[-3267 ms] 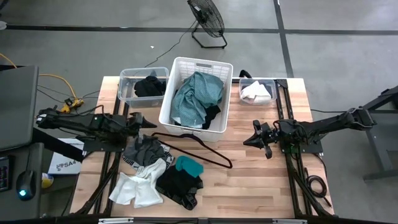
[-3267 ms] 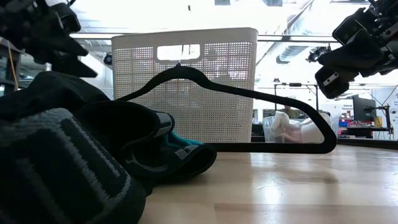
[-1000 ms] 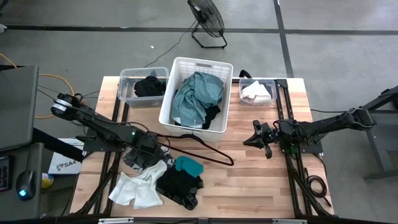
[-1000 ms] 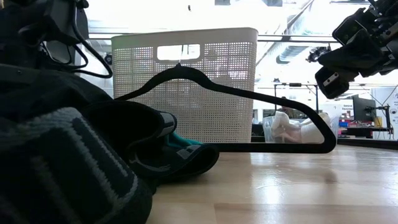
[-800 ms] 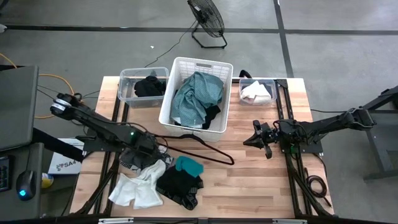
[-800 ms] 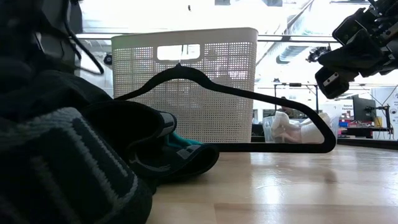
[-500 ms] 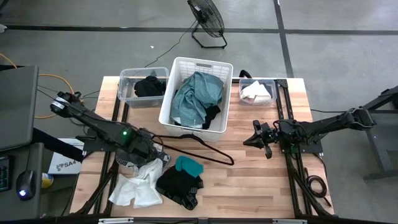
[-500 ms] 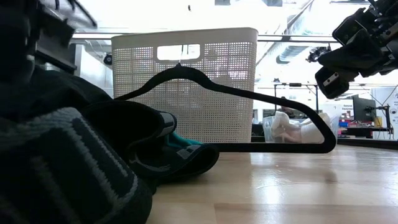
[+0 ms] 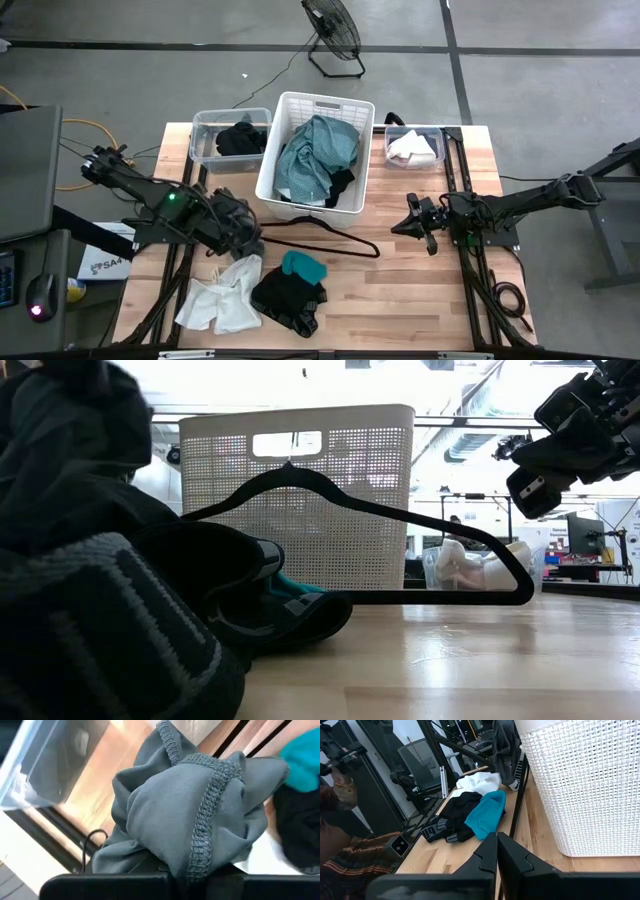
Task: Pick & Place Cloths
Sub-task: Put the grey boxer shorts into the left transparent bin
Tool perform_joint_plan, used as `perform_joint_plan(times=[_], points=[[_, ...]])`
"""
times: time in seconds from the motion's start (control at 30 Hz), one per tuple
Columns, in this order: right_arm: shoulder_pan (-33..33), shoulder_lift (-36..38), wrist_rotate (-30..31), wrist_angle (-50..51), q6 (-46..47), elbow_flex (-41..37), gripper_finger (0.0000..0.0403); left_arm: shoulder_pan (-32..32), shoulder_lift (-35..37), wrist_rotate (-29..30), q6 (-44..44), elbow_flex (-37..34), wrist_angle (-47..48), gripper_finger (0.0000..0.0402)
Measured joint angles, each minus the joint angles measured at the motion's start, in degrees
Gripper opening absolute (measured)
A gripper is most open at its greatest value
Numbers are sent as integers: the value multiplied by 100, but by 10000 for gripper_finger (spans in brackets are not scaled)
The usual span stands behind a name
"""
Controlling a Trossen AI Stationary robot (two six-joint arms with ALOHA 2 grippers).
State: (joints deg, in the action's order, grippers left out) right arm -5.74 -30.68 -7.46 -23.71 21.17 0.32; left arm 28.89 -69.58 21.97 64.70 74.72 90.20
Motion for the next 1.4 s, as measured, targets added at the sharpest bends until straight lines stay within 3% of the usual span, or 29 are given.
perform_joint_plan(times=[0.23,0.77,1.13,1.4], points=[[-1,0,0,0,0,1,3,2,-4,316,-169,445,-19,7],[0,-1,0,-1,0,0,3,-3,-4,1911,-1068,1664,-19,6],[-2,-2,0,0,0,0,3,-5,-4,3906,-1994,2413,-19,7],[0,-2,0,0,0,0,3,-288,-2,5566,-2463,2491,-29,8]])
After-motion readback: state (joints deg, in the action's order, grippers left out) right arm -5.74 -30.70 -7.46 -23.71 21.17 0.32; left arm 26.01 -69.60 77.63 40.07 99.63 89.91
